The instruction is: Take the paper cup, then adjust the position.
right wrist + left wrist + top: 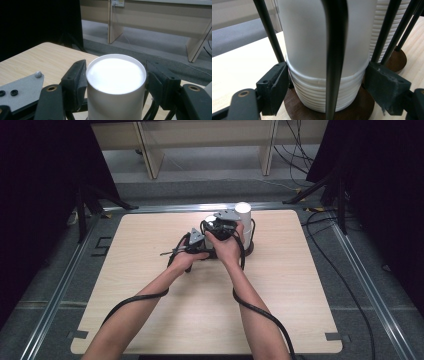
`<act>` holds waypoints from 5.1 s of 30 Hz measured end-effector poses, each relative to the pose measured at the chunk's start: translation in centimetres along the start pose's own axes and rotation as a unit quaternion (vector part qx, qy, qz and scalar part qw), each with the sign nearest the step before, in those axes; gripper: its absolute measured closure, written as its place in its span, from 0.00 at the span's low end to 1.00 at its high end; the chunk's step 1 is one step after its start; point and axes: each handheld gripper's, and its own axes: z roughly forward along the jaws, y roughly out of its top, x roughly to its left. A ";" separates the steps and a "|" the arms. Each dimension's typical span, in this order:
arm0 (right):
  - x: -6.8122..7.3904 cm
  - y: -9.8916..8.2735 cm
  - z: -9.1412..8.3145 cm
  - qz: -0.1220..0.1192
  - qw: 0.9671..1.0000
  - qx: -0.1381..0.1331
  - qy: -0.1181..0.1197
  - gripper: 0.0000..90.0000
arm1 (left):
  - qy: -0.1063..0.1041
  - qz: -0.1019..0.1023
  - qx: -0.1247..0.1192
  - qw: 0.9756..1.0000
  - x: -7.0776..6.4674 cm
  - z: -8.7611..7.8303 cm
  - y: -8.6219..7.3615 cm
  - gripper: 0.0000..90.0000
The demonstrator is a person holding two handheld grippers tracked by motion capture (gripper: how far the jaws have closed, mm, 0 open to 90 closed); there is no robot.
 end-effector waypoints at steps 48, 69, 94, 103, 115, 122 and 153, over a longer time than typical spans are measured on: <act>0.1 4.9 -3.6 0.014 0.997 -0.076 0.014 0.41 | 0.009 0.013 0.005 1.000 -0.3 -0.3 -0.2 0.25; -0.4 5.2 -7.6 0.011 0.993 -0.112 0.039 0.41 | 0.015 0.038 0.001 0.999 -1.5 -6.1 -0.4 0.12; -1.1 0.6 -13.2 0.034 0.990 -0.105 0.093 0.41 | -0.016 0.050 -0.053 0.997 -3.4 -14.4 -3.3 0.14; -1.8 -2.0 -15.2 0.026 0.992 -0.091 0.087 0.41 | -0.004 0.051 -0.064 0.997 -4.4 -16.0 -4.1 0.09; -1.9 -4.4 -16.8 0.026 0.994 -0.080 0.074 0.41 | -0.008 0.053 -0.059 0.997 -5.4 -16.5 -4.8 0.08; -1.7 -5.3 -17.1 0.036 0.994 -0.075 0.075 0.41 | -0.010 0.047 -0.065 0.997 -5.4 -16.6 -4.9 0.07; -2.9 -6.9 -16.9 0.150 0.981 -0.067 0.104 0.41 | -0.025 0.048 -0.078 0.995 -6.5 -16.9 -4.4 0.06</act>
